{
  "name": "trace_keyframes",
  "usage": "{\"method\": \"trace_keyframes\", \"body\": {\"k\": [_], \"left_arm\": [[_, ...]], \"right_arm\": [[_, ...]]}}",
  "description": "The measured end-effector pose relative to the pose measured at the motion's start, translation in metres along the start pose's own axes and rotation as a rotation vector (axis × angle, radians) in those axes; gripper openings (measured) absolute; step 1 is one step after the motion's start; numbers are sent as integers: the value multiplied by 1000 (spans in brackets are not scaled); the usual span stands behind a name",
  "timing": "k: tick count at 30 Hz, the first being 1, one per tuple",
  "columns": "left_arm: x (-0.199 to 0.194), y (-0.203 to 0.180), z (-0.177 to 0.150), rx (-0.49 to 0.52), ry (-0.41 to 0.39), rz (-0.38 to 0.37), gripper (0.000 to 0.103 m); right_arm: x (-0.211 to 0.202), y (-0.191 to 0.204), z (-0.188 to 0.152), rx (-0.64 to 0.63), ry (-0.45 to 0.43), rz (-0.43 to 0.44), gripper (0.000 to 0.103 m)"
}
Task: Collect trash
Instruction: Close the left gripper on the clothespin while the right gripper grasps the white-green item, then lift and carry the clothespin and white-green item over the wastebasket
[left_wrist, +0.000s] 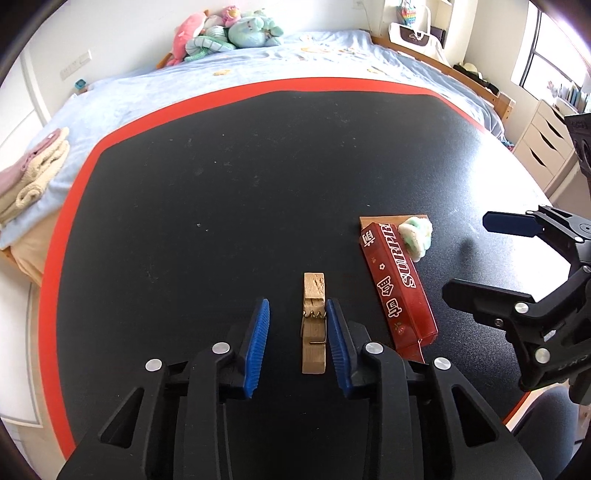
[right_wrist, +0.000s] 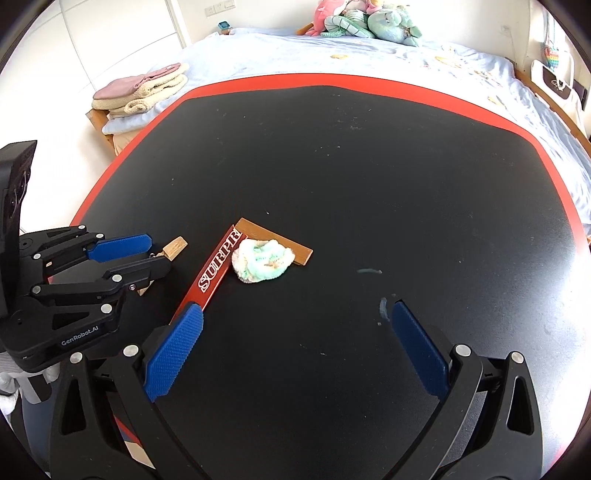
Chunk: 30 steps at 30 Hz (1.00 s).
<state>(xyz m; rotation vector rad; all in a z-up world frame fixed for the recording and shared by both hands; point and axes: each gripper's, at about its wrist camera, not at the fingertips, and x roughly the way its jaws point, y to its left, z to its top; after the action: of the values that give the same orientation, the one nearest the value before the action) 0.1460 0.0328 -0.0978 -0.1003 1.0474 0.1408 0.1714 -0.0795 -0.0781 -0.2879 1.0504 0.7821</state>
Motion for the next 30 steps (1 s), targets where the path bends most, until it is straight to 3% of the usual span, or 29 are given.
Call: {"method": "trace_keyframes", "body": {"k": [1,7,11,13,15,30], "left_arm": [[0,0,0,-2,0,-1,26],[-1,4,-1,-12,-5,-14,13],[-1,4,-1,-15,-6,-31,13],[-2,5,-2,-16,-8,-36,13],[-2,7,-2,-19,-9,-44,13],[-12,11,-12,-10,-3,-97,13]], "right_arm": [[3,1,1,-3,-1,-2,88],[13,6,12,-26,-3,-11,70],[15,12,17,-42,-8,-15,57],[16,15,20,-51,-9,-16,43],[18,19,21,-58,-4,-20,36],[-6,24,11,-45,-30,-28,33]]}}
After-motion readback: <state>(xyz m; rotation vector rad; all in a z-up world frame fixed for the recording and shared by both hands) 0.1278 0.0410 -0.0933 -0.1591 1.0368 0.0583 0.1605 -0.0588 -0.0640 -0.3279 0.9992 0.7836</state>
